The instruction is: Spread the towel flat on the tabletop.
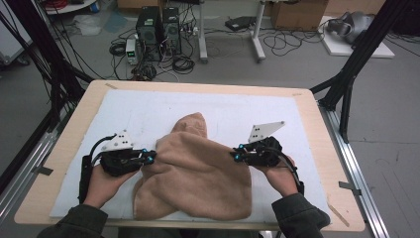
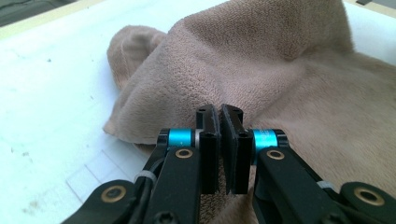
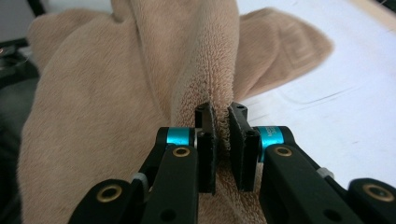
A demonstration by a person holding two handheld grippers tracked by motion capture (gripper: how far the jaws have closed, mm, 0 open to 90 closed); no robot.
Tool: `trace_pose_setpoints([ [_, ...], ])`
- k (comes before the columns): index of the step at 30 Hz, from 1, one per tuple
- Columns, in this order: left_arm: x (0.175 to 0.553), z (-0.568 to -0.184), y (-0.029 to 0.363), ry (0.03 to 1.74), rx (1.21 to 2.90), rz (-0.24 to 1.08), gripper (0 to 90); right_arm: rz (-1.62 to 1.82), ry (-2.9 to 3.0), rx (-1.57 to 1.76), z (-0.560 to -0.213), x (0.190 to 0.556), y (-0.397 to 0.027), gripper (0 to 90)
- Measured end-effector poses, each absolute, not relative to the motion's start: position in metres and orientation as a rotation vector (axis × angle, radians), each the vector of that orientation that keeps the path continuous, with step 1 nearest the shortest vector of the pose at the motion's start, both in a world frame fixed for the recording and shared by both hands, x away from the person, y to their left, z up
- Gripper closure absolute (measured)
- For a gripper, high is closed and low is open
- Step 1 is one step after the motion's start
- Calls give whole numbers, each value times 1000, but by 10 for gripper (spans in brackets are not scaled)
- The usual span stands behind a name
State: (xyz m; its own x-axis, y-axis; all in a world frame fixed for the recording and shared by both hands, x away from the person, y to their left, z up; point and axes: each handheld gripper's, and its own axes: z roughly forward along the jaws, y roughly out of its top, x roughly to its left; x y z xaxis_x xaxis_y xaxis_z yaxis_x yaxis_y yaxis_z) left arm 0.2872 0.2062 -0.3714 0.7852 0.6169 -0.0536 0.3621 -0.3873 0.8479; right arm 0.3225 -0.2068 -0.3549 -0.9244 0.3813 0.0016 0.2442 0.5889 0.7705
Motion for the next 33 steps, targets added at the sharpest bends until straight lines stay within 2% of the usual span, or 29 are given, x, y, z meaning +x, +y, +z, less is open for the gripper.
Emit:
trace_pose_setpoints([
  [3,299,-369,206,768,1991,323,856,1224,2654,535,-353,328,-205,830],
  [6,328,-358,203,840,1960,258,859,1200,2622,560,-340,349,-205,834],
  [11,384,-307,195,937,1800,485,855,1141,2421,690,-291,401,-208,825],
  [12,393,-301,193,952,1785,536,825,1125,2347,754,-281,413,-211,750],
  [13,400,-298,191,982,1787,554,730,1135,2270,838,-275,423,-214,620],
  [14,405,-297,191,1007,1797,509,611,1137,2247,913,-273,431,-218,538],
  [15,407,-299,193,1001,1809,473,574,1128,2252,929,-274,435,-220,520],
  [20,388,-328,200,970,1900,459,551,1164,2414,875,-316,418,-216,502],
  [24,364,-353,202,922,1959,430,540,1230,2513,813,-348,389,-208,492],
  [30,327,-383,204,868,1997,395,480,1235,2598,672,-371,343,-193,485],
  [32,316,-393,203,848,2037,387,424,1225,2620,657,-379,333,-190,482],
  [33,310,-398,204,832,2040,374,423,1209,2630,645,-383,330,-190,479],
])
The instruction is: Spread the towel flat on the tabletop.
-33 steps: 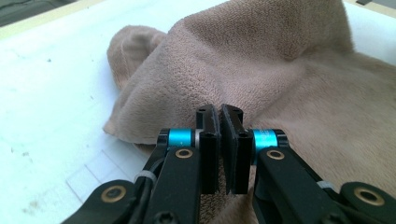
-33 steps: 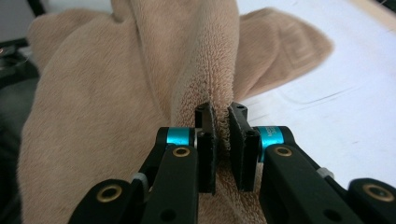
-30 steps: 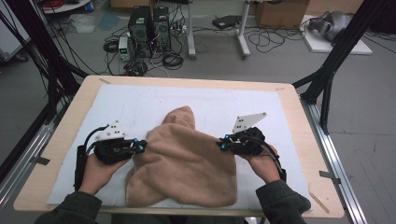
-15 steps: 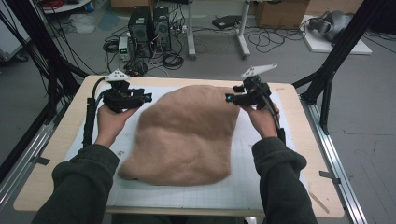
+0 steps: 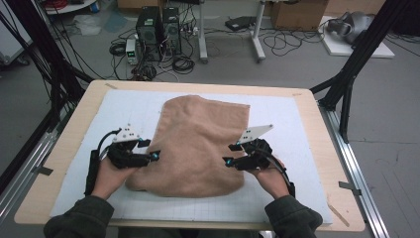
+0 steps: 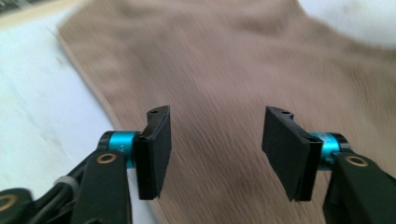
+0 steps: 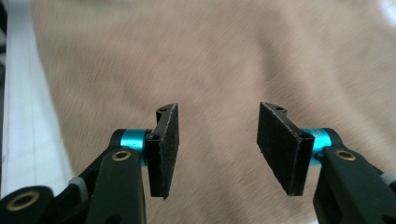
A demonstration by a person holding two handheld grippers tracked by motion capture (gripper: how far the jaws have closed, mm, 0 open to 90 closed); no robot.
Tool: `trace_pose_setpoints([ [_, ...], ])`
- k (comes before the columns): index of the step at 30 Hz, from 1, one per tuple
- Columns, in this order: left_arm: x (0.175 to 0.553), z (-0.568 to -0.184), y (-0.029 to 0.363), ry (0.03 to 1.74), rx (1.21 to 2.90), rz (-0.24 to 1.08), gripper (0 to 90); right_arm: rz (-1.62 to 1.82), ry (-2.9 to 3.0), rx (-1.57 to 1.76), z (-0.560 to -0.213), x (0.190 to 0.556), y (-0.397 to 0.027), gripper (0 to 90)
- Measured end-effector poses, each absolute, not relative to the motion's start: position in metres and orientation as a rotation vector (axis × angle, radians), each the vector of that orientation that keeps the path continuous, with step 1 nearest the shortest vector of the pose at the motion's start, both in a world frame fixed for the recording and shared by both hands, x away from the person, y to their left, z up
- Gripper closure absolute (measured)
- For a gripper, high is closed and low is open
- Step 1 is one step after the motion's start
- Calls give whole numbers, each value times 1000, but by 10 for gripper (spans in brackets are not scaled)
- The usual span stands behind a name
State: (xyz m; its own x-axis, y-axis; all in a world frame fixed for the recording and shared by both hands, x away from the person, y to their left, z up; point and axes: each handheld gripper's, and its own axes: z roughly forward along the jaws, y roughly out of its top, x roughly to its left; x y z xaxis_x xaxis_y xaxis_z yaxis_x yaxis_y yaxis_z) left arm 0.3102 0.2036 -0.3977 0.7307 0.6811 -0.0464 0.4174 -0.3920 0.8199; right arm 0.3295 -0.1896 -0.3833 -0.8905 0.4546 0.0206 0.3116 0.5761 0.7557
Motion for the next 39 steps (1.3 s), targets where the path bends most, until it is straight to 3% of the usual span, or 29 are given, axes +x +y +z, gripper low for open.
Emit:
trace_pose_setpoints([
  [5,286,-405,214,800,2009,325,392,1313,2689,660,-398,312,-189,424],
  [16,257,-424,219,761,2090,303,383,1214,2785,584,-421,279,-187,457],
  [22,258,-436,208,728,2175,319,560,1164,2803,560,-438,279,-183,587],
  [26,260,-436,203,751,2163,319,681,1168,2795,531,-439,282,-184,749],
  [29,262,-426,203,762,2134,322,827,1148,2792,491,-433,283,-181,819],
  [34,277,-405,201,789,2080,339,843,1191,2726,494,-410,292,-184,825],
  [39,312,-383,196,855,2013,449,844,1260,2593,608,-380,325,-194,830],
])
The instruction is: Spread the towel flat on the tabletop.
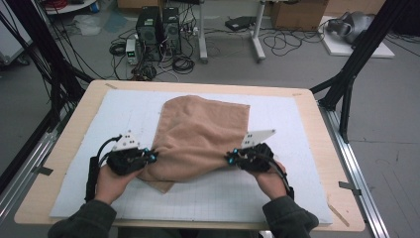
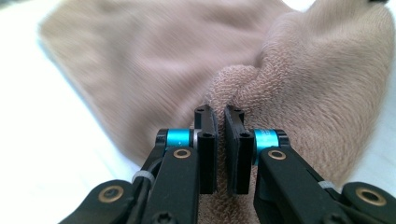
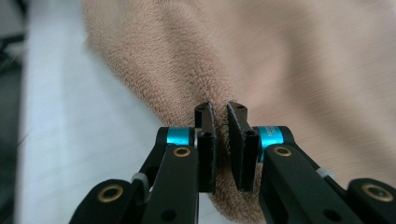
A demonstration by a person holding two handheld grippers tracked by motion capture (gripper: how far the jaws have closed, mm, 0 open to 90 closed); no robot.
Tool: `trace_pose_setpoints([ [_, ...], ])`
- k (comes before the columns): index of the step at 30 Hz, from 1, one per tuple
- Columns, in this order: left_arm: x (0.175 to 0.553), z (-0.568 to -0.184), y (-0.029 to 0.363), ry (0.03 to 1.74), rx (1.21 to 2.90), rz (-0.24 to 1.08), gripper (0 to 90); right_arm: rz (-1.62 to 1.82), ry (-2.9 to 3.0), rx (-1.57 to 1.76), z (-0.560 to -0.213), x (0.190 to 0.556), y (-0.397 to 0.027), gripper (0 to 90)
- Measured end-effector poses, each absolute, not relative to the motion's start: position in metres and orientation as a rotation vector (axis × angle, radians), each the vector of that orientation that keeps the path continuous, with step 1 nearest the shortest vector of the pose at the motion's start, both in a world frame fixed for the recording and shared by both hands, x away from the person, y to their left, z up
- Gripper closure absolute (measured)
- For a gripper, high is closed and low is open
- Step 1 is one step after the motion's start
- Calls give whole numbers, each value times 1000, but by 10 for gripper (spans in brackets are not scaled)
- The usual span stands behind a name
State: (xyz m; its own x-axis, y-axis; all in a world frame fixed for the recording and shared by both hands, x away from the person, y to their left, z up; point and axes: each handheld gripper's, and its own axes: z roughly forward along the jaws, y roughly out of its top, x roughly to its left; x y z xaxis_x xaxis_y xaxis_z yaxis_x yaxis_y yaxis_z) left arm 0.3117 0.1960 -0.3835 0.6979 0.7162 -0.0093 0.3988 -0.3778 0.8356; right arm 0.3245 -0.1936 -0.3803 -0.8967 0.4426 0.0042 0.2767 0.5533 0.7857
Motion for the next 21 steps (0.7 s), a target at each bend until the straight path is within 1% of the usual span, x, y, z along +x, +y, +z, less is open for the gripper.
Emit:
trace_pose_setpoints([
  [2,328,-382,194,890,1997,465,844,1257,2568,647,-374,343,-197,830],
  [5,357,-390,185,950,2016,485,843,1228,2563,746,-376,370,-195,829],
  [7,369,-398,183,983,2034,485,843,1178,2572,802,-386,384,-190,829],
  [9,380,-409,183,1028,2034,446,840,1131,2606,850,-399,396,-186,828],
  [12,385,-415,183,1039,2036,432,828,1067,2650,891,-417,407,-181,821],
  [14,383,-411,185,1026,2043,451,788,1059,2654,905,-421,408,-178,802],
  [15,380,-408,187,1020,2042,455,753,1063,2655,899,-420,408,-179,773],
  [16,377,-404,191,1016,2041,447,707,1062,2643,894,-418,406,-180,717],
  [18,368,-397,195,1005,2028,447,622,1100,2616,908,-412,402,-185,652],
  [19,364,-395,197,992,2018,449,605,1131,2595,898,-408,398,-188,621],
  [21,351,-389,202,963,1999,471,566,1163,2562,883,-403,388,-193,615],
])
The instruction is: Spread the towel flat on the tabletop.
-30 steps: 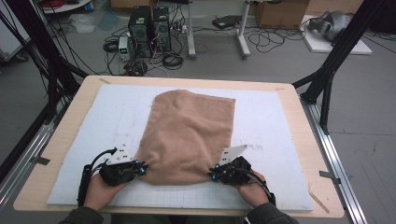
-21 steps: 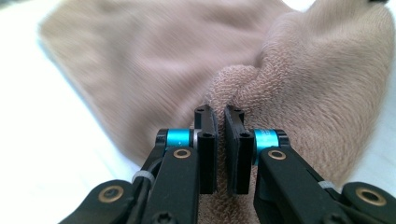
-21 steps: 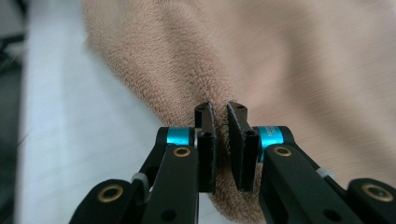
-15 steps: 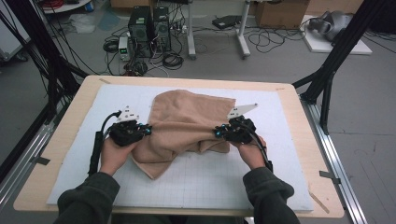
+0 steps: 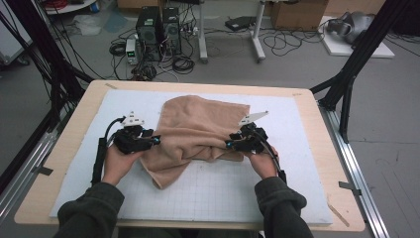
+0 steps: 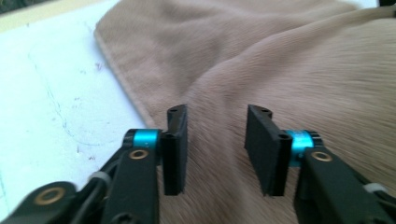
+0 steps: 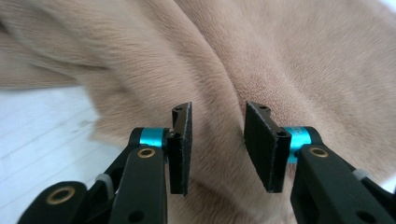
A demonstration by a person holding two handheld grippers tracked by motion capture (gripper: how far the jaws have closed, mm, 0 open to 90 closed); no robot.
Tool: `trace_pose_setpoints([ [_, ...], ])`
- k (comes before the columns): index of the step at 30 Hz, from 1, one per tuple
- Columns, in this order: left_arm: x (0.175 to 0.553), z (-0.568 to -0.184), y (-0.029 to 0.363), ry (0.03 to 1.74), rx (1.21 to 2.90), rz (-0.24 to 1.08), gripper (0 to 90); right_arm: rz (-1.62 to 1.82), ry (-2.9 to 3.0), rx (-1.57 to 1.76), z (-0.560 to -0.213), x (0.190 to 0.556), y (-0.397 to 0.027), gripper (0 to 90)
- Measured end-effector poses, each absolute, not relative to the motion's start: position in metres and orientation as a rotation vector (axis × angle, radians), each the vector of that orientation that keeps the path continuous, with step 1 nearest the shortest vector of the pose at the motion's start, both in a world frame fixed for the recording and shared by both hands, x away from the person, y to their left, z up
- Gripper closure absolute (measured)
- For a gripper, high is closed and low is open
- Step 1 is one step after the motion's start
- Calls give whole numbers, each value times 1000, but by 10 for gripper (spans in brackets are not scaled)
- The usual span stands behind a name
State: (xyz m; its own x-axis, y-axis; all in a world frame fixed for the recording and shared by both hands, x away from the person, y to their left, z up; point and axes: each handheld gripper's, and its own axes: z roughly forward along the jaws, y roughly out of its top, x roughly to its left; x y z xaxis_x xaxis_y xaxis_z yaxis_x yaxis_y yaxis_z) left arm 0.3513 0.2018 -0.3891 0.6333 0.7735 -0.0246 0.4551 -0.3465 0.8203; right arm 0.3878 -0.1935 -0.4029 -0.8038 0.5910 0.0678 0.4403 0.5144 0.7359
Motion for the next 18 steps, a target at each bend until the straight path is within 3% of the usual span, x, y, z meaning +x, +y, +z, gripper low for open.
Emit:
trace_pose_setpoints([
  [8,311,-381,207,899,1954,423,484,1221,2520,767,-392,345,-201,600],
  [18,283,-422,182,868,2076,316,400,1165,2613,645,-410,334,-160,579],
])
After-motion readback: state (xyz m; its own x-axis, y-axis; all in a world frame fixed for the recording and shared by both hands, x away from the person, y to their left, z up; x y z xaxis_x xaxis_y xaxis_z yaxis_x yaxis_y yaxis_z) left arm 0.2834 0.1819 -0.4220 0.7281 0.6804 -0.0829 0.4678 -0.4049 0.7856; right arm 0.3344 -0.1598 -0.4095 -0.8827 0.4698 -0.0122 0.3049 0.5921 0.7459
